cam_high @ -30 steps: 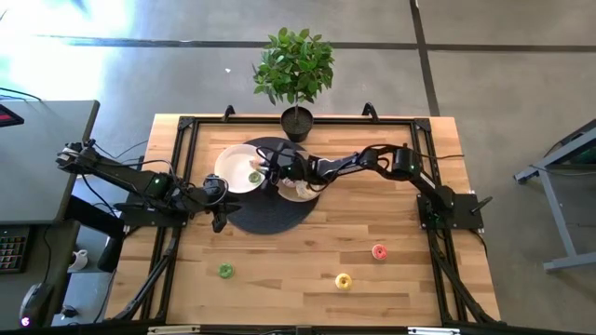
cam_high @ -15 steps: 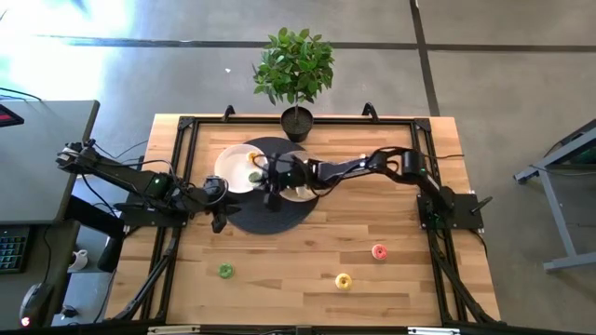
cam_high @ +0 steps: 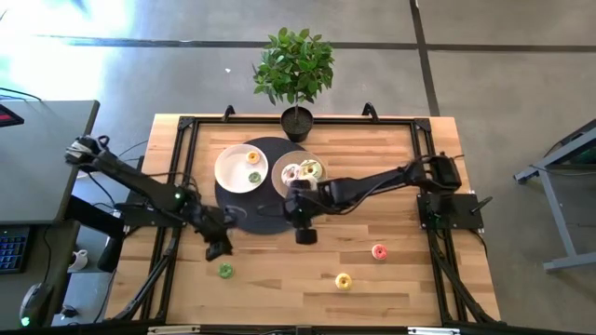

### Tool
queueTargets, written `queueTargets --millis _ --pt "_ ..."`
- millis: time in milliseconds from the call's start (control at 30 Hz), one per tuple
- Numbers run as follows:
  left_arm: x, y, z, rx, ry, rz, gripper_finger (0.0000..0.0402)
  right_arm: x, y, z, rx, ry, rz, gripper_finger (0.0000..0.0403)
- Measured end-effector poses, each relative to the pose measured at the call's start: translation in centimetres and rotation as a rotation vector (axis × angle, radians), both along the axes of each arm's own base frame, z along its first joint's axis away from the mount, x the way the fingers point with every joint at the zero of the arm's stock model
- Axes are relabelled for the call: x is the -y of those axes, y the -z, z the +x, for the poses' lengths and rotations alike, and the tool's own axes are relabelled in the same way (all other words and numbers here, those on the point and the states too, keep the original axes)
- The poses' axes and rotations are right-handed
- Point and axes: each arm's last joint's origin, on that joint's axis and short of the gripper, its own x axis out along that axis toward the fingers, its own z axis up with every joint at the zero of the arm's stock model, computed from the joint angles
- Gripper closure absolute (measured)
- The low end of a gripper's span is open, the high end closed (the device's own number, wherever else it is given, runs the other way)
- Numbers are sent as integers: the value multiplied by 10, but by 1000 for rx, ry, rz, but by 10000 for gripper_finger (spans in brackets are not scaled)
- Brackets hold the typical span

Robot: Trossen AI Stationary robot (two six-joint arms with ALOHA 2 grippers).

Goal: Pick & Place donuts
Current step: Put the small green donut onto the white plate

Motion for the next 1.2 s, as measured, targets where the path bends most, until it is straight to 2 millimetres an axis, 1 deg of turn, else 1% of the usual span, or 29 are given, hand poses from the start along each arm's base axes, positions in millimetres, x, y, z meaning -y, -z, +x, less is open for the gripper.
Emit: queueTargets --millis 67,133,300,400,533,733,933,1100,1200 --pt "11 8 2 -79 13 -42 275 -4 -4 -7 -35 18 -56 293" --pt "23 16 1 -142 57 -11 276 -5 -5 -13 -71 46 -102 293" --pt "51 26 2 -159 103 143 276 -4 -5 -19 -110 117 -156 293" --pt "63 30 4 -144 88 222 276 -3 -4 -19 -111 124 -162 293" --pt "74 35 6 -146 64 263 276 -2 -4 -20 -114 128 -163 293" --pt "75 47 6 -190 54 325 276 -2 -4 -19 -111 132 -167 293" --pt "76 47 8 -156 19 340 276 -2 -5 -19 -108 130 -164 293" --pt "76 48 8 -154 24 332 276 -2 -5 -19 -108 130 -164 293" --pt "75 48 8 -167 38 330 286 -2 -5 -19 -108 130 -164 293"
